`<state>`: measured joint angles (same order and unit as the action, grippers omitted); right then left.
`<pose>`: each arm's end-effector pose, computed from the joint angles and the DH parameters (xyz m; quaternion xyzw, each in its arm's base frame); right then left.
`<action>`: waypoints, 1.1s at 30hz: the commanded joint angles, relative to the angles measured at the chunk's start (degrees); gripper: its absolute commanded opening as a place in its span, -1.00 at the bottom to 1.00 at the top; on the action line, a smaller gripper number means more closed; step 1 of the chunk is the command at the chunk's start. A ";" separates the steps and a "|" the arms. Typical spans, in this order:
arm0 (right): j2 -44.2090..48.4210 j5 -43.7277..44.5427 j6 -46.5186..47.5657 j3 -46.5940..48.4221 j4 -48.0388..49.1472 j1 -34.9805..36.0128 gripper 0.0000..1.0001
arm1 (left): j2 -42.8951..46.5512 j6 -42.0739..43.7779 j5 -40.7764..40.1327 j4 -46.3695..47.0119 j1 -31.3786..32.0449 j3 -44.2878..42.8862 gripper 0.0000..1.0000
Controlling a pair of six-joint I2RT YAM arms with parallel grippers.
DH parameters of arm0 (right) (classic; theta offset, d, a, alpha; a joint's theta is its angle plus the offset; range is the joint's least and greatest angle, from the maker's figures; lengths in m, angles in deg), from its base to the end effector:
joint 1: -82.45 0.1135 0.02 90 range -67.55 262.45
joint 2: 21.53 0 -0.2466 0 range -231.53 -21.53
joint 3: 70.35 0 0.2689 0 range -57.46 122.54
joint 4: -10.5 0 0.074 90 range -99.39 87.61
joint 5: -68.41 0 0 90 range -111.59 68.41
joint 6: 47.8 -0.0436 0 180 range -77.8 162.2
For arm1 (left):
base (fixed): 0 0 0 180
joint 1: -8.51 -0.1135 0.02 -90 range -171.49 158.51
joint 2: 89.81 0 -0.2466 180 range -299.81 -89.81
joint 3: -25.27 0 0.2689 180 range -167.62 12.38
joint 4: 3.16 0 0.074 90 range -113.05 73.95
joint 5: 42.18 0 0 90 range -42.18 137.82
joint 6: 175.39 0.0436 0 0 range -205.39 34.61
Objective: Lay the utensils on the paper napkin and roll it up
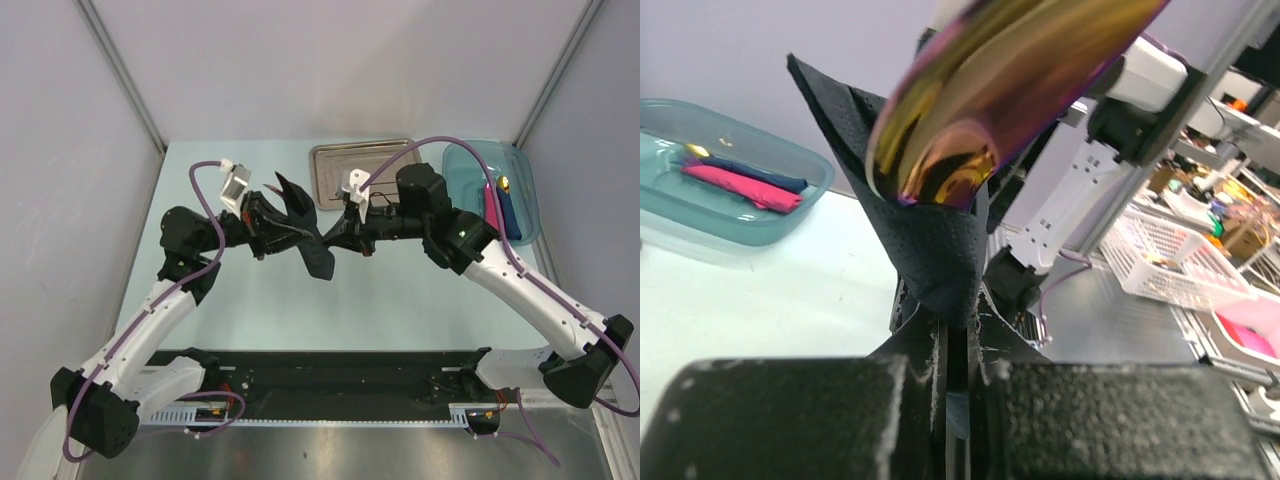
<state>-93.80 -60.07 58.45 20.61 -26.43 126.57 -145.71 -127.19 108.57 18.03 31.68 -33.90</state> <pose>0.1981 0.2299 0.4007 -0.5516 0.5642 0.3924 0.4728 0.2029 -0.1282 0.3725 0.3440 0.5296 -0.6205 0.4649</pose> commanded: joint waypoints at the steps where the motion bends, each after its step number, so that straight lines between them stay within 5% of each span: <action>1: -0.42 7.53 -2.70 -0.28 4.17 -0.78 -0.99 | 0.09 -0.31 -6.68 0.48 0.90 -5.13 -1.00; 6: 0.11 10.44 -13.84 3.05 4.52 -8.85 -0.16 | -2.54 3.92 -18.37 -4.99 0.38 -7.07 -1.00; 14: 5.64 13.70 -22.49 4.03 11.01 -15.20 0.25 | -7.47 6.38 -31.56 -10.79 -0.33 -10.67 -1.00; 23: 4.95 14.22 -14.60 0.87 15.41 -4.23 0.21 | -8.53 4.36 -29.20 -6.85 -0.59 -11.82 -1.00; 33: 0.99 12.55 -12.91 -3.00 22.01 -2.02 0.21 | -6.86 1.46 -22.44 -0.52 -0.68 -10.85 -1.00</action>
<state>-92.71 -46.87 43.80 17.61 -10.16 123.93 -155.24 -123.26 82.54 9.57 31.29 -42.45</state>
